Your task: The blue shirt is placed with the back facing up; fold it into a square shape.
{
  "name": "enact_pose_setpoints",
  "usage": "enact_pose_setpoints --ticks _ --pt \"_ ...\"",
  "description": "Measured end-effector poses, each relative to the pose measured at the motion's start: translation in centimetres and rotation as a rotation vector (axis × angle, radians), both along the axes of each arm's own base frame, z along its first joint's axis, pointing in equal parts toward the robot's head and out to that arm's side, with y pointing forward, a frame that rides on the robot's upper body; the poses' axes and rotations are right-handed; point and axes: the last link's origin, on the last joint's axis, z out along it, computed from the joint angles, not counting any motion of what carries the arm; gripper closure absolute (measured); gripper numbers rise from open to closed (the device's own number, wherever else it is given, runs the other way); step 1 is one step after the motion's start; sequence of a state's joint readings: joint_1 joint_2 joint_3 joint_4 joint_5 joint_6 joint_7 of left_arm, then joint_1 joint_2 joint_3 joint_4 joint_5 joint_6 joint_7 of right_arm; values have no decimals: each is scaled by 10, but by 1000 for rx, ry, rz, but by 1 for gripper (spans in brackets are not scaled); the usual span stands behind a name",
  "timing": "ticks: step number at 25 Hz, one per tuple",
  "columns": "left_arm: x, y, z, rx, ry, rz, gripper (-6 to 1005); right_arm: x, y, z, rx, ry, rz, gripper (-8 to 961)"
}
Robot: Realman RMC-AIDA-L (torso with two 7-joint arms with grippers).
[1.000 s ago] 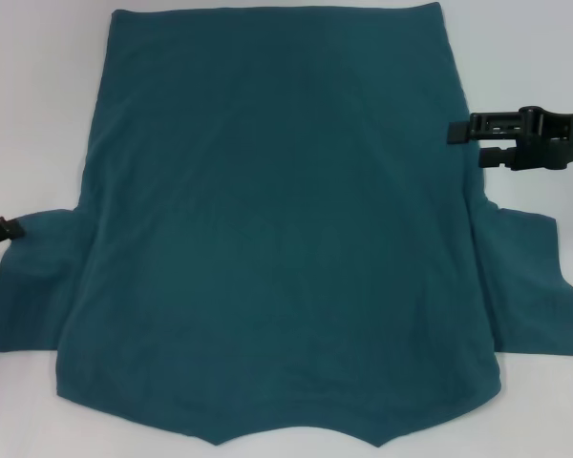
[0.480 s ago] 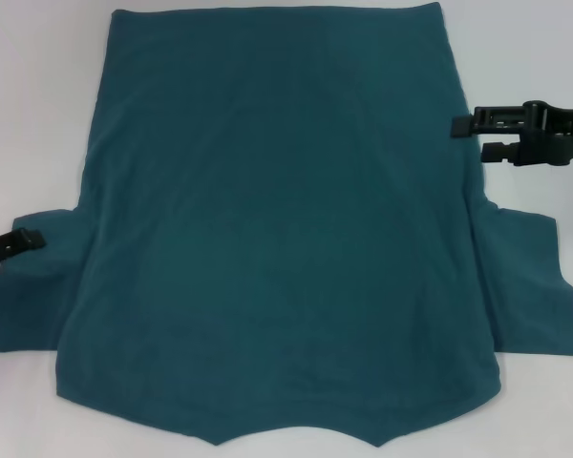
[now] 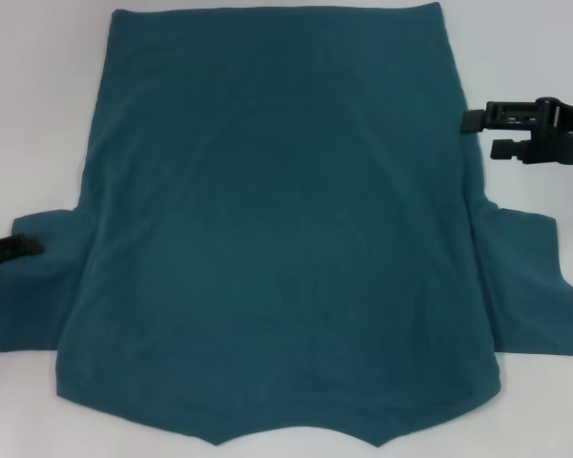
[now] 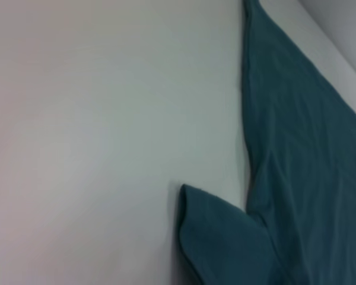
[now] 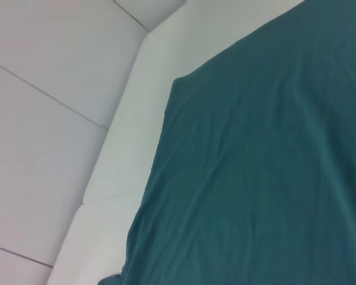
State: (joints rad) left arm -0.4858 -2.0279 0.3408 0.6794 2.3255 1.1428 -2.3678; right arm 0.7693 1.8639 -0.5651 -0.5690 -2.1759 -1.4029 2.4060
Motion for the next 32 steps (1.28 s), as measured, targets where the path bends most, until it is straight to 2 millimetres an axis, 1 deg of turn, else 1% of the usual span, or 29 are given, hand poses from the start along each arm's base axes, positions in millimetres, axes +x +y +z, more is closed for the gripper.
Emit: enact_pose_setpoints --ticks 6,11,17,22,27,32 --pt "1 1 -1 -19 17 1 259 2 -1 2 10 15 -6 34" --pt "1 2 -1 -21 20 -5 495 3 -2 3 10 15 -8 34" --pt "3 2 5 -24 52 -44 708 4 -3 3 10 16 -11 35" --pt "6 3 5 -50 104 -109 934 5 -3 3 10 17 -14 35" --pt "15 9 4 -96 205 -193 988 5 -3 3 10 20 -16 35" --pt "18 14 19 -89 291 -208 999 5 -3 4 10 23 -15 36"
